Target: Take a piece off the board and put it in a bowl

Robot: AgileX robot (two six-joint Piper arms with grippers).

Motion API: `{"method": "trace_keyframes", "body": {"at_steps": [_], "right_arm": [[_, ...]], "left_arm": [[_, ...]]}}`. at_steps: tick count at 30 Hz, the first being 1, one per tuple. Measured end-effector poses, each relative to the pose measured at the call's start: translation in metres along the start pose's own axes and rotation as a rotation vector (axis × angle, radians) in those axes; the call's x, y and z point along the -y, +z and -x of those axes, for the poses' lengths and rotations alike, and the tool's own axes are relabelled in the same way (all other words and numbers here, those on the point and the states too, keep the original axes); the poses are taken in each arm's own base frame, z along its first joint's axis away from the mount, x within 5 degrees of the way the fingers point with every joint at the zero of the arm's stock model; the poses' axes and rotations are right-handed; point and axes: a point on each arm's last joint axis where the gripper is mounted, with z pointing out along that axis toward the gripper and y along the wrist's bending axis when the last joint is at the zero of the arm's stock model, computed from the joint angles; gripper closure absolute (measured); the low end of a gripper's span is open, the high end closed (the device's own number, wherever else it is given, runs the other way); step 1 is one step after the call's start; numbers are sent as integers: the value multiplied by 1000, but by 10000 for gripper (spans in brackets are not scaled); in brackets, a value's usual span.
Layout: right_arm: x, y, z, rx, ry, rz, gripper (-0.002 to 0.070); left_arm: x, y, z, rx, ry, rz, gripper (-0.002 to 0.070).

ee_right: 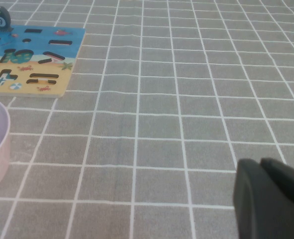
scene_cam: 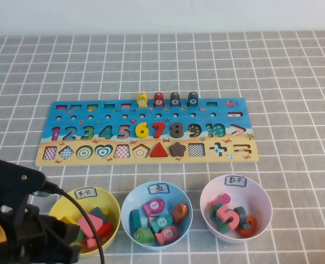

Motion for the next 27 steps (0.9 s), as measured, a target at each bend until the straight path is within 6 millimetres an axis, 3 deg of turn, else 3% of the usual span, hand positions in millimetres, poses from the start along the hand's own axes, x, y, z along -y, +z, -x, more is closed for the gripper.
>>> {"method": "trace_keyframes", "body": {"at_steps": [12, 27], "right_arm": [[0, 0, 0, 0, 0, 0, 694], [0, 0, 0, 0, 0, 0, 694]], "left_arm": [[-2, 36, -1, -127, -51, 21, 389], [-3, 50, 4, -103, -52, 27, 389]]}}
